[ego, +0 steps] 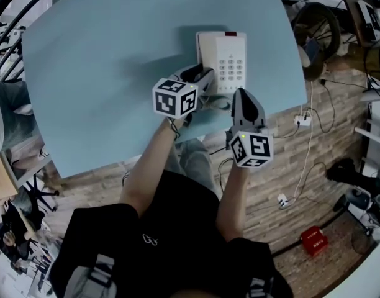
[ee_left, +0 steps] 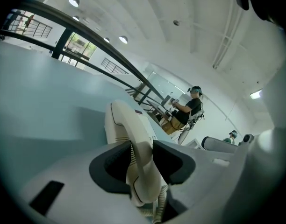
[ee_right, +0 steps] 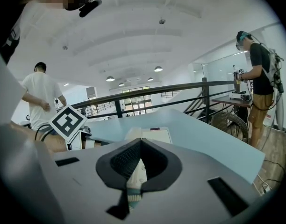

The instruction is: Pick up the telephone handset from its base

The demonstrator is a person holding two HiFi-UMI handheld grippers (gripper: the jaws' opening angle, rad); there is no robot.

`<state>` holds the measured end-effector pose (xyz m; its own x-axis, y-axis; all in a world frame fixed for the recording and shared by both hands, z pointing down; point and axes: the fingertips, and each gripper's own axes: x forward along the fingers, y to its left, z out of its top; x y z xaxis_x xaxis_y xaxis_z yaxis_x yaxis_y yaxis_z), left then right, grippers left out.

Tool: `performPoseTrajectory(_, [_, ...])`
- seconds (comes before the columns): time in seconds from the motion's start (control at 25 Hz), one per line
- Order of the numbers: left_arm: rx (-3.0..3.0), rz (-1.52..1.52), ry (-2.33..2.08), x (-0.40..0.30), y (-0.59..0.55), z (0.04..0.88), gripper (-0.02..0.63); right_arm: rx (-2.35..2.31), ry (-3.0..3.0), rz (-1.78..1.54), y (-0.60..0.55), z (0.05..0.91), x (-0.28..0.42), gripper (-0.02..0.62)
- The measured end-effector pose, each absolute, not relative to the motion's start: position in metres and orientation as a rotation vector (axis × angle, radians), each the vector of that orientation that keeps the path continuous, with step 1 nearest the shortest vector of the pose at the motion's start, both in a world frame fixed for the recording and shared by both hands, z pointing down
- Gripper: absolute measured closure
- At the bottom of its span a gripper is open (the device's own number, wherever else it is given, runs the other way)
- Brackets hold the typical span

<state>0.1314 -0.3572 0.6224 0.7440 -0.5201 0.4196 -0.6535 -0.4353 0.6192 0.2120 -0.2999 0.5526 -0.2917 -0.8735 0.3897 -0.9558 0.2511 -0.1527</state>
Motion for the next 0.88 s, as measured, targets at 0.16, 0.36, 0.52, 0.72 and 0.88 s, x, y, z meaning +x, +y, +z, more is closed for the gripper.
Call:
performPoseTrajectory(0.16, [2.112, 0.173, -0.846, 0.132, -0.357, 0.617, 0.497, 1.731, -2.29, 0.515, -0.294, 0.541, 0.211, 0.601])
performPoseTrajectory(0.36, [2.105, 0.152, -0.847, 0.131, -0.355, 0.61, 0.521, 1.753, -2.286, 0.486, -0.288, 0.528, 0.211, 0.601])
performPoseTrajectory(0.52, [2.121, 0.159, -0.846, 0.129, -0.353, 0.605, 0.531, 1.768, -2.284, 0.469, -0.283, 0.519, 0.213, 0.601])
performPoseTrajectory(0.72, [2.172, 0.132, -0.819, 0.13, -0.345, 0.587, 0.534, 1.777, -2.295, 0.456, -0.277, 0.512, 0.209, 0.601])
performPoseTrajectory(0.88, [2.229, 0.11, -0.834, 0.125, -0.339, 0.567, 0.534, 1.772, -2.317, 0.428, -0.273, 0.504, 0.202, 0.601])
